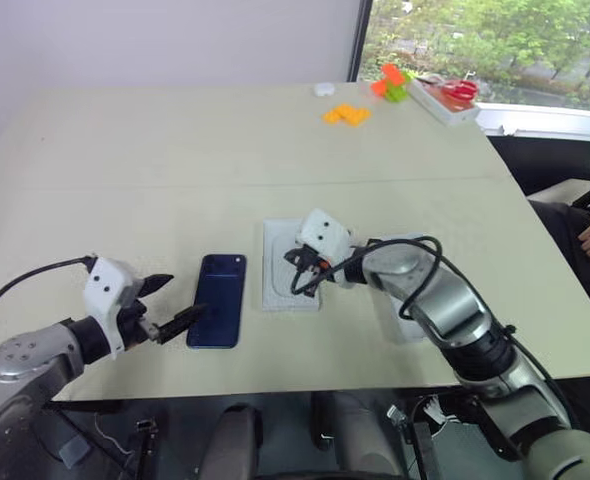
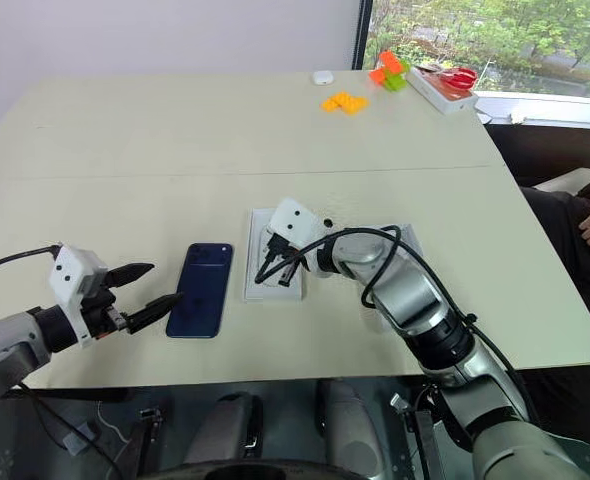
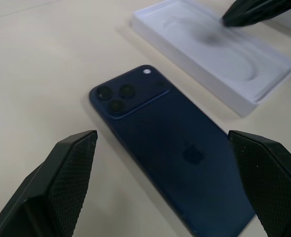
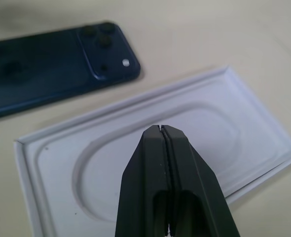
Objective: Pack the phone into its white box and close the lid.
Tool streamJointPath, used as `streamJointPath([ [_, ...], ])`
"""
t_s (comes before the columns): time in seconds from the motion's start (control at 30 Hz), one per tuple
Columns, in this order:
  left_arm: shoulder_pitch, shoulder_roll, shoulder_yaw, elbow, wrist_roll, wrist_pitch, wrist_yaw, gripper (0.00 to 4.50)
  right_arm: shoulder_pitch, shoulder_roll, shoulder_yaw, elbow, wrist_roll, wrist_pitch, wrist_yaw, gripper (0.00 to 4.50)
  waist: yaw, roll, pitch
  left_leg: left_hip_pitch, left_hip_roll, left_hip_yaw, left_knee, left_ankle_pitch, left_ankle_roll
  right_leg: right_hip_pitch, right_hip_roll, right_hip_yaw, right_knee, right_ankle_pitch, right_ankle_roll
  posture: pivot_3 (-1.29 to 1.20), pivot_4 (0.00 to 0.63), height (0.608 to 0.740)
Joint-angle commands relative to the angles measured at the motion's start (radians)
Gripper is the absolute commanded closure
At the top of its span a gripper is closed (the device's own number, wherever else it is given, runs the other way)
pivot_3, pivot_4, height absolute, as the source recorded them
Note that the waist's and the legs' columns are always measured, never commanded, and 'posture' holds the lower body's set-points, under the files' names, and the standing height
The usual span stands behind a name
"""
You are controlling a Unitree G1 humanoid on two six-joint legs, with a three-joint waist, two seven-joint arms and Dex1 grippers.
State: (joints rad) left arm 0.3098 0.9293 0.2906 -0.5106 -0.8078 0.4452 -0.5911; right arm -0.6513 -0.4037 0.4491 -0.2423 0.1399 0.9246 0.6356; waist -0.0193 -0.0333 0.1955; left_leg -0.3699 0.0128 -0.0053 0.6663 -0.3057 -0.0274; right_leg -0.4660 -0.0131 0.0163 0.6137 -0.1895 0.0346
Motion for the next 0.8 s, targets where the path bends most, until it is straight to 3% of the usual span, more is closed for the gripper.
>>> streamJointPath([
  [0.03,0.005,-0.019,0.052,-0.023,0.028,-0.008,-0.040,0.00,-0.036,0.025,0.035,0.053,-0.030,0.052,-0.020,4.46,-0.001,0.000,0.000,0.000,0.000,0.000,0.000,0.000,0.000,0.000,0.000,0.000,0.000,0.000,0.000,0.00,0.150,0.727],
  [0.27,0.002,-0.072,0.078,-0.028,0.040,0.035,-0.043,0.00,-0.030,0.022,0.067,0.066,-0.050,0.039,-0.007,4.46,-0.001,0.000,0.000,0.000,0.001,0.000,0.000,0.000,0.000,0.000,0.001,0.000,0.001,0.001,0.000,0.00,0.150,0.727],
  [0.47,-0.016,-0.107,0.133,0.005,0.004,0.174,0.044,0.00,0.035,0.016,0.001,-0.031,-0.055,-0.278,0.008,4.46,-0.001,0.000,0.000,0.000,0.002,-0.001,0.000,0.000,0.000,0.000,0.002,-0.001,0.001,0.002,0.003,0.00,0.150,0.727],
  [0.63,-0.032,-0.127,0.181,0.013,-0.065,0.291,0.083,0.00,0.059,0.005,-0.020,-0.058,-0.042,-0.338,0.042,4.46,-0.003,0.000,0.000,0.001,0.002,-0.001,0.001,0.000,0.000,0.000,0.002,-0.001,0.002,0.002,0.003,0.00,0.150,0.727],
  [0.8,-0.044,-0.205,0.290,0.058,-0.301,0.470,0.223,0.00,0.067,-0.015,0.010,-0.152,0.028,-0.339,0.170,4.46,-0.004,0.000,0.000,0.001,0.003,-0.001,0.001,0.000,0.000,0.000,0.002,-0.001,0.002,0.003,0.003,0.00,0.150,0.727],
])
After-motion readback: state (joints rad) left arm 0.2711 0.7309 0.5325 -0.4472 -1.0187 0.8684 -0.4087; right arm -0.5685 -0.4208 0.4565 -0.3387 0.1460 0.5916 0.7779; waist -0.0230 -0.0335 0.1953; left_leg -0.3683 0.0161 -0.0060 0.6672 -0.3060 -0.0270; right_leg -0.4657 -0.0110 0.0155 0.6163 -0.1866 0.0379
